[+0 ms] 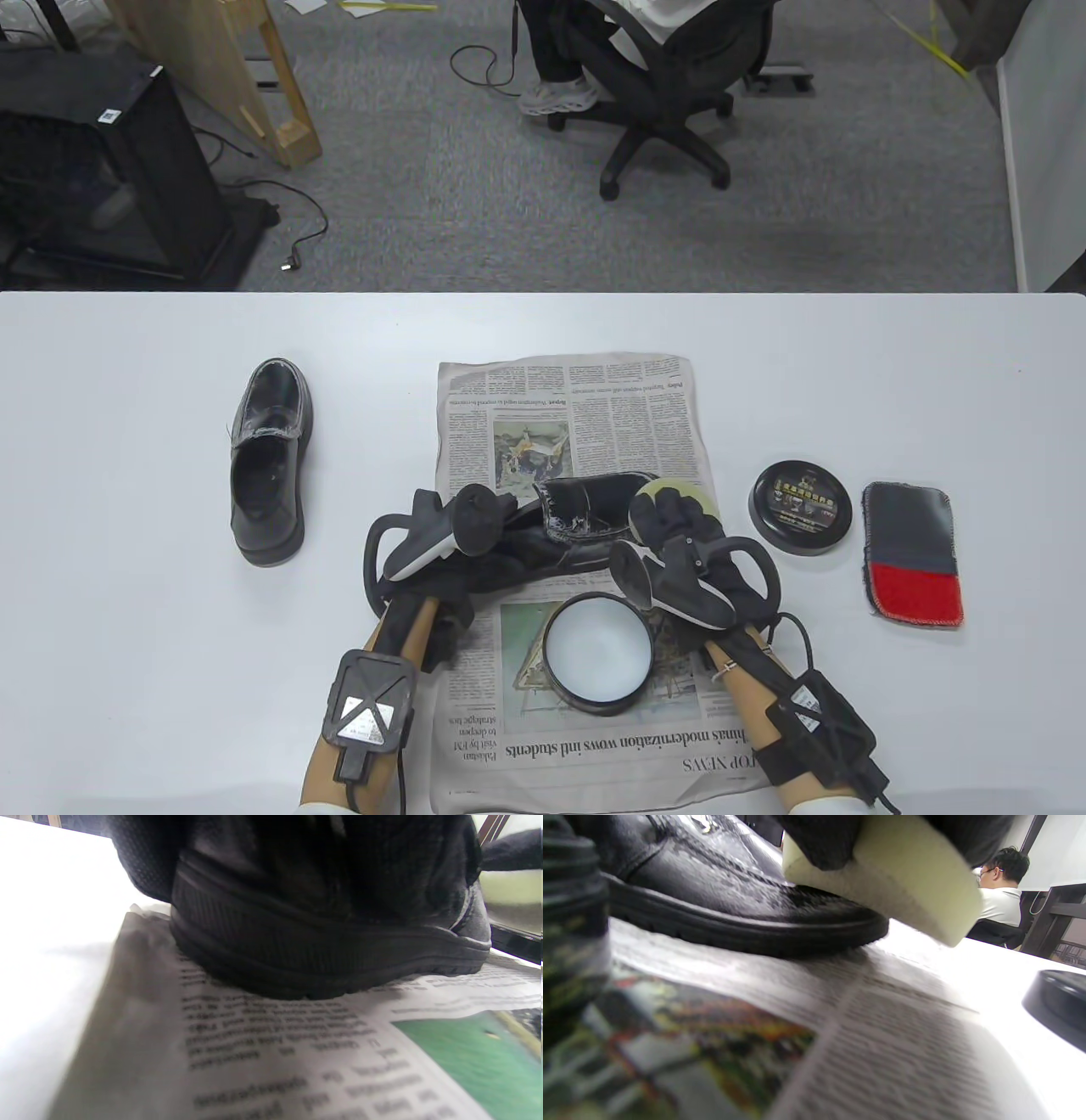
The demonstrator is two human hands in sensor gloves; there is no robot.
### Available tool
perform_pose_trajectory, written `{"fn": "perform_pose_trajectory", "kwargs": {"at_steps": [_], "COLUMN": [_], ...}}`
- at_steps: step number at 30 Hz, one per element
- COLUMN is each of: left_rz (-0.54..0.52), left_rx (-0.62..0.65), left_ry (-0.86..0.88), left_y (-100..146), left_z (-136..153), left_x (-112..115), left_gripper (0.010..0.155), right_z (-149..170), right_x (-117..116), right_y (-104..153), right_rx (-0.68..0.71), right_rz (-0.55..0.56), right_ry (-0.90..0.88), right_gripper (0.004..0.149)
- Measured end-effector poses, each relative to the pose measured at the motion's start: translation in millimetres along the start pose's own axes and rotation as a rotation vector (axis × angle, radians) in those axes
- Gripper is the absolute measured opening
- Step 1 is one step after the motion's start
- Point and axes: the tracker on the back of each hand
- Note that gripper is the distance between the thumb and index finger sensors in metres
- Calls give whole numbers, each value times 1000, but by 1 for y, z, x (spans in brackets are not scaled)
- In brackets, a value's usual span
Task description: Dip and apply leather care cream with polishing sponge on shoes
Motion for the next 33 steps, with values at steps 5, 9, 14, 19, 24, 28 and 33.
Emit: {"fn": "perform_pose_trajectory", "kwargs": {"at_steps": [5,9,14,19,24,28,33], "left_rz": [2,-6,-4,0,7,7,4], "left_rx": [0,-10,-14,-3,12,10,3], "left_ry": [15,13,4,0,6,12,10], "left_y": [0,1,1,0,-1,0,0], "left_z": [0,0,0,0,0,0,0], "left_x": [0,1,0,0,0,1,1], "left_gripper": [85,85,85,84,84,84,84], "right_z": [4,20,33,21,1,-1,20], "right_x": [-2,-9,-14,-8,2,-1,-8], "right_y": [-31,-42,-28,-3,-2,-29,-43], "right_rx": [-79,-156,-154,-42,28,-49,-147], "right_rz": [2,-31,-49,-35,22,20,-62], "right_ry": [-29,-23,-19,31,-7,-21,-57], "right_gripper": [49,48,50,49,49,50,50]}}
Point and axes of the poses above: the tracker on the back of each hand, its own z axis roughly to the little-finger side, its own y axis roughly from the fingertips to the wrist, x = y × z, and after that the axes turned 2 degrees about -y, right-handed
